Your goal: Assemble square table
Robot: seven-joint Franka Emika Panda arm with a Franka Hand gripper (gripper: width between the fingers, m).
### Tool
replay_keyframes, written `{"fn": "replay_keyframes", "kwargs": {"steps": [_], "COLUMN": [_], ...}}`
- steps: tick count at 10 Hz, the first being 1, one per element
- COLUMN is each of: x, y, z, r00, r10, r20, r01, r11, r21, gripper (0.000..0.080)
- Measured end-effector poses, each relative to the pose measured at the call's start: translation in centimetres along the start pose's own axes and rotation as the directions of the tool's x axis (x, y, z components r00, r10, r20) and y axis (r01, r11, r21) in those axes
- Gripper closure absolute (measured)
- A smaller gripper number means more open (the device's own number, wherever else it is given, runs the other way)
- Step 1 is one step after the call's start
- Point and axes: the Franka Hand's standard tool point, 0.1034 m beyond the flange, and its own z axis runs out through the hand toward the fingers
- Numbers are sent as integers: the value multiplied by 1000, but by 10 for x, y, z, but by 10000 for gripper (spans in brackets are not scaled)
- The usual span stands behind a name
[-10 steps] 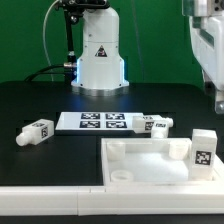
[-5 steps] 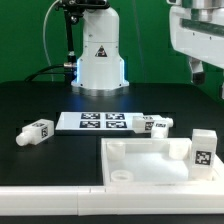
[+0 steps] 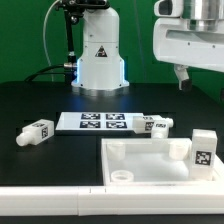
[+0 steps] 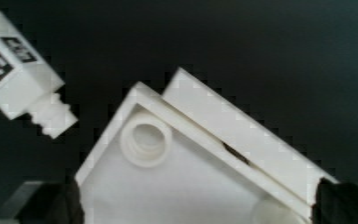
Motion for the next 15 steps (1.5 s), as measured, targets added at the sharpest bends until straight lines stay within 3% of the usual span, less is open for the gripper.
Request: {"fn": "replay_keyframes", "kwargs": {"steps": [4, 5, 6, 8, 9, 12, 13, 14, 15], "x": [1, 0, -5, -11, -9, -9, -10, -8, -10], "y": [2, 10, 27, 48, 46, 47, 51, 64, 77], "z": [3, 12, 26, 46, 44, 45, 47, 54, 63], "r00": [961, 950, 904, 847, 819, 820, 829, 857, 866], "r10": [-275, -313, -427, -529, -572, -570, -556, -507, -489], "r20": [2, -6, 19, 54, 47, 48, 59, 87, 102], "r01": [275, 313, 426, 530, 572, 571, 556, 506, 488], "r11": [961, 949, 904, 848, 820, 821, 831, 862, 872], "r21": [8, 24, 17, 3, 3, 2, 14, 40, 41], "gripper": [150, 151, 150, 150, 150, 151, 150, 151, 151]}}
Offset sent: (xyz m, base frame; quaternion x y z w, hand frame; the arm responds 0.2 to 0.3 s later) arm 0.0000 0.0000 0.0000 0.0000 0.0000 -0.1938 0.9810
